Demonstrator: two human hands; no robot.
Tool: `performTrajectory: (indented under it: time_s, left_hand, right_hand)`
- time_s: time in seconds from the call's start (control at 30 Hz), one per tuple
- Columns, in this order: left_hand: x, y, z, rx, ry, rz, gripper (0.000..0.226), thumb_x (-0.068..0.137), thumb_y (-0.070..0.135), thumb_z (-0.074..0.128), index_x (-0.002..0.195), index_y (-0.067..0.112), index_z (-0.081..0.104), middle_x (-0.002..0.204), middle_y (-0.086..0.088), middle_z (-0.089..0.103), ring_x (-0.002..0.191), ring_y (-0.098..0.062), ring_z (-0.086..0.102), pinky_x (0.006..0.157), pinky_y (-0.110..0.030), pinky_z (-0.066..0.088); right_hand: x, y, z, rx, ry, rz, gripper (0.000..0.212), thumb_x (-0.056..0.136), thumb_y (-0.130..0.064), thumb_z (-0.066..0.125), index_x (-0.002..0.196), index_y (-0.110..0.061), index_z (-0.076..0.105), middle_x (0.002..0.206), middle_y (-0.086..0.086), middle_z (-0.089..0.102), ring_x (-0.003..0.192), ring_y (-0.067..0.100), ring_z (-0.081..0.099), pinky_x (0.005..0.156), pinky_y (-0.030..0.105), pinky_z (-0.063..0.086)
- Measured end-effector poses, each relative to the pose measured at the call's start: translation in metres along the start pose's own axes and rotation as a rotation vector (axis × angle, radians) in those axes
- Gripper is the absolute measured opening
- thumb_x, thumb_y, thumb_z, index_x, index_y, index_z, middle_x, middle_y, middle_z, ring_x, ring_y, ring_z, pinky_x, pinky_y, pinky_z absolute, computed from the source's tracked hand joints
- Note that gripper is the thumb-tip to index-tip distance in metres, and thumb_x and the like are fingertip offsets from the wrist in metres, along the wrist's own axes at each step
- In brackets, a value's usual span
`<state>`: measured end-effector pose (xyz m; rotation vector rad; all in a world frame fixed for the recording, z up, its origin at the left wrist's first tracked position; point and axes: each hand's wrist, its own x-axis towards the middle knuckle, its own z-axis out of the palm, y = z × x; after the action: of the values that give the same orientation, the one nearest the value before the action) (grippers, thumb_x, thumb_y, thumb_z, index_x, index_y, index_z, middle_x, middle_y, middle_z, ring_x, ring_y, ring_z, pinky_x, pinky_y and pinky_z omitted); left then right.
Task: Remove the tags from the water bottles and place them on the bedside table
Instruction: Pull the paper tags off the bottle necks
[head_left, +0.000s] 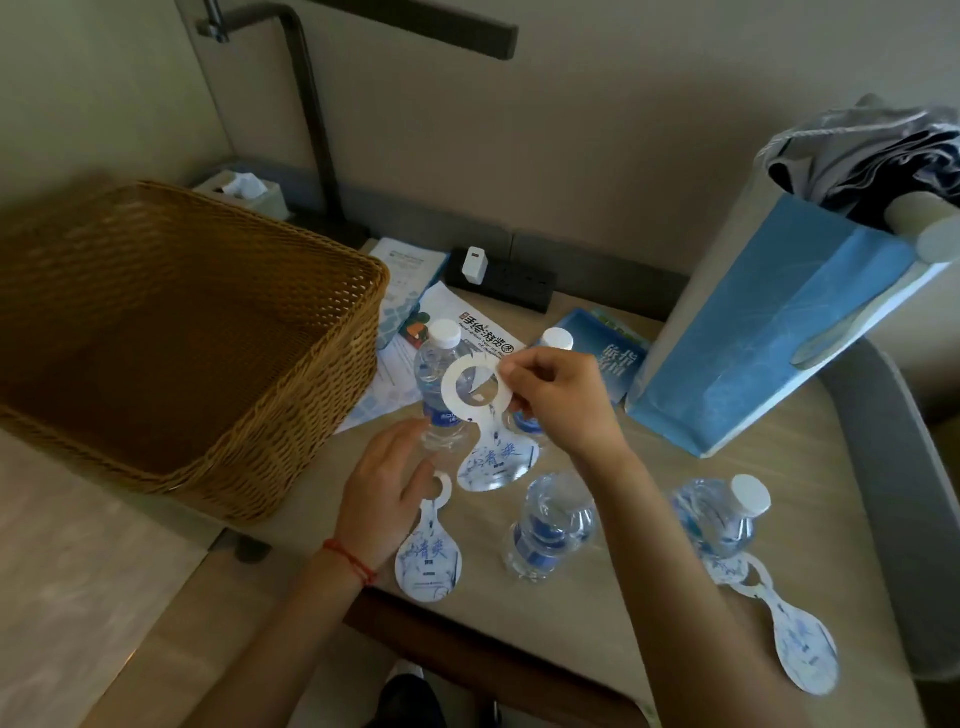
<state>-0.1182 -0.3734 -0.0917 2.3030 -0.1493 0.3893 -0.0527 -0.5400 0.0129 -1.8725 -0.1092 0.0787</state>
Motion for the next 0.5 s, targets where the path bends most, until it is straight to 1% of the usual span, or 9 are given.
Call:
performTrajectory:
  time_s: [0.1, 0.17, 0.23, 0.27, 0.33, 0.37, 0.43, 0.47, 0.5]
  left_hand:
    - [-0.017, -0.014, -0.013, 0.085, 0.014, 0.002, 0.042, 0.088, 0.023, 0.044, 0.114, -0.005, 0.058, 0.116, -0.021, 0.060, 0.113, -0.030, 0.053, 0.097, -0.039, 0.043]
    - [-0.026, -0.021, -0.017, 0.128, 0.004, -0.030, 0.047, 0.089, 0.029, 0.041, 0.112, -0.008, 0.059, 0.114, -0.024, 0.061, 0.110, -0.036, 0.056, 0.095, -0.046, 0.047]
    - [-0.035, -0.028, -0.018, 0.187, 0.003, -0.059, 0.052, 0.091, 0.034, 0.039, 0.108, -0.010, 0.061, 0.110, -0.027, 0.062, 0.106, -0.040, 0.058, 0.092, -0.049, 0.047]
    - [-0.038, -0.031, -0.018, 0.210, 0.000, -0.076, 0.054, 0.093, 0.036, 0.036, 0.107, -0.010, 0.061, 0.109, -0.027, 0.062, 0.104, -0.041, 0.059, 0.091, -0.049, 0.047]
    - [-0.045, -0.036, -0.018, 0.236, -0.017, -0.117, 0.064, 0.095, 0.044, 0.027, 0.107, -0.009, 0.062, 0.109, -0.027, 0.063, 0.104, -0.041, 0.059, 0.091, -0.050, 0.044]
    - [-0.048, -0.039, -0.018, 0.245, -0.025, -0.138, 0.068, 0.095, 0.047, 0.023, 0.109, -0.008, 0.061, 0.110, -0.026, 0.063, 0.105, -0.040, 0.058, 0.091, -0.050, 0.043]
    - [-0.053, -0.045, -0.018, 0.271, -0.048, -0.180, 0.072, 0.095, 0.049, 0.018, 0.110, -0.007, 0.061, 0.111, -0.025, 0.063, 0.105, -0.039, 0.059, 0.090, -0.050, 0.044]
    - [-0.055, -0.047, -0.018, 0.285, -0.068, -0.198, 0.073, 0.095, 0.050, 0.017, 0.109, -0.007, 0.061, 0.110, -0.025, 0.064, 0.104, -0.039, 0.060, 0.088, -0.050, 0.046]
    - [-0.056, -0.049, -0.019, 0.297, -0.091, -0.213, 0.074, 0.095, 0.050, 0.016, 0.109, -0.007, 0.062, 0.110, -0.025, 0.064, 0.104, -0.039, 0.060, 0.087, -0.050, 0.047]
  right_hand:
    - [-0.006, 0.005, 0.026, -0.022, -0.060, 0.042, 0.016, 0.087, -0.009, 0.058, 0.074, -0.012, 0.066, 0.058, 0.000, 0.060, 0.041, -0.003, 0.052, 0.048, 0.010, 0.043]
    - [-0.010, 0.012, 0.045, -0.037, -0.075, 0.066, 0.014, 0.087, -0.009, 0.058, 0.077, -0.008, 0.068, 0.060, 0.001, 0.061, 0.046, 0.001, 0.054, 0.052, 0.016, 0.046]
    - [-0.013, 0.024, 0.063, -0.058, -0.072, 0.096, 0.014, 0.087, -0.007, 0.058, 0.080, 0.000, 0.069, 0.066, 0.009, 0.063, 0.054, 0.012, 0.055, 0.061, 0.028, 0.049]
    - [-0.014, 0.032, 0.072, -0.064, -0.071, 0.122, 0.015, 0.087, -0.007, 0.058, 0.081, 0.002, 0.068, 0.068, 0.014, 0.064, 0.056, 0.015, 0.055, 0.062, 0.029, 0.050]
    - [-0.017, 0.051, 0.086, -0.101, -0.079, 0.187, 0.017, 0.088, -0.008, 0.056, 0.083, 0.003, 0.068, 0.075, 0.019, 0.067, 0.059, 0.017, 0.057, 0.061, 0.026, 0.049]
    - [-0.017, 0.062, 0.092, -0.132, -0.083, 0.222, 0.017, 0.089, -0.009, 0.056, 0.085, 0.002, 0.068, 0.080, 0.020, 0.069, 0.065, 0.019, 0.060, 0.065, 0.027, 0.051]
    - [-0.016, 0.086, 0.102, -0.175, -0.076, 0.314, 0.016, 0.089, -0.010, 0.055, 0.091, -0.002, 0.069, 0.090, 0.017, 0.070, 0.082, 0.025, 0.065, 0.080, 0.038, 0.053]
    - [-0.014, 0.096, 0.105, -0.172, -0.064, 0.365, 0.016, 0.089, -0.010, 0.055, 0.093, -0.004, 0.069, 0.094, 0.015, 0.070, 0.087, 0.027, 0.065, 0.083, 0.042, 0.053]
    - [-0.013, 0.105, 0.108, -0.170, -0.050, 0.405, 0.016, 0.089, -0.009, 0.054, 0.094, -0.005, 0.069, 0.095, 0.014, 0.070, 0.089, 0.027, 0.065, 0.084, 0.043, 0.053]
